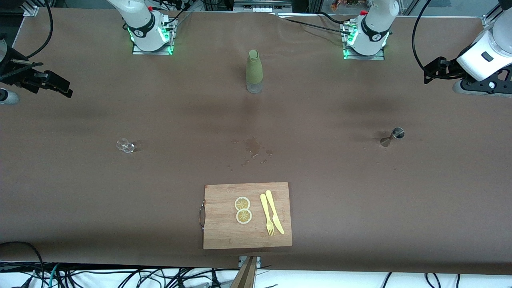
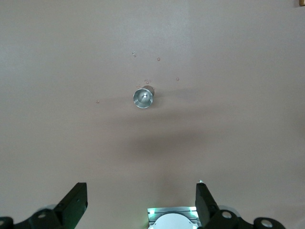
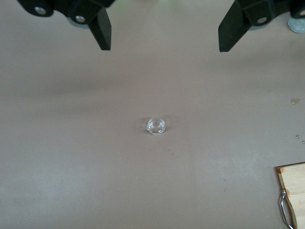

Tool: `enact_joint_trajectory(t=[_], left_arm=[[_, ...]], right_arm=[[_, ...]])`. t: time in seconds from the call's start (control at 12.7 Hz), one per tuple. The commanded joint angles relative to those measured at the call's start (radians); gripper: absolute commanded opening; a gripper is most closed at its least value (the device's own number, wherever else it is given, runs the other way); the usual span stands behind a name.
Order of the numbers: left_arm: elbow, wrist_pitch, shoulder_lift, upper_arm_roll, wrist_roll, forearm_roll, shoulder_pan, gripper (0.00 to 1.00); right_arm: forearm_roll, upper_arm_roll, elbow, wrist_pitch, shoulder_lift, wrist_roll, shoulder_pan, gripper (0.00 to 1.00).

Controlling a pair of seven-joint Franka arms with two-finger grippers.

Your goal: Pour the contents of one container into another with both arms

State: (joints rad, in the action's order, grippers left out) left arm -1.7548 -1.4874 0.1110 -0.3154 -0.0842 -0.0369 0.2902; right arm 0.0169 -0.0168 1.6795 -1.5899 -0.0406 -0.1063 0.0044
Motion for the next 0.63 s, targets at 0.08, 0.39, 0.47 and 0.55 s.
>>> enact_joint_trajectory(t=[0.08, 0.39, 0.47, 0.55], left_arm=[[0.001, -0.005, 0.010, -0.008, 0.006, 0.005, 0.003, 1.00], [0.006, -0.027, 0.004, -0.008, 0.011, 0.008, 0.003, 1.00], [0.005, -0.027, 0.004, -0.010, 0.011, 0.006, 0.001, 1.00], [0.005, -0.027, 0.003, -0.011, 0.011, 0.005, 0.000, 1.00]], right_arm=[[-0.012, 0.001, -0.007, 0.001, -0.001, 0.014, -0.006, 1.00], [-0.012, 0.001, -0.007, 0.001, -0.001, 0.014, -0.006, 1.00], [-0.012, 0.001, -0.007, -0.001, 0.001, 0.014, -0.006, 1.00], [-0.012, 0.001, -0.007, -0.001, -0.001, 0.014, -0.006, 1.00]])
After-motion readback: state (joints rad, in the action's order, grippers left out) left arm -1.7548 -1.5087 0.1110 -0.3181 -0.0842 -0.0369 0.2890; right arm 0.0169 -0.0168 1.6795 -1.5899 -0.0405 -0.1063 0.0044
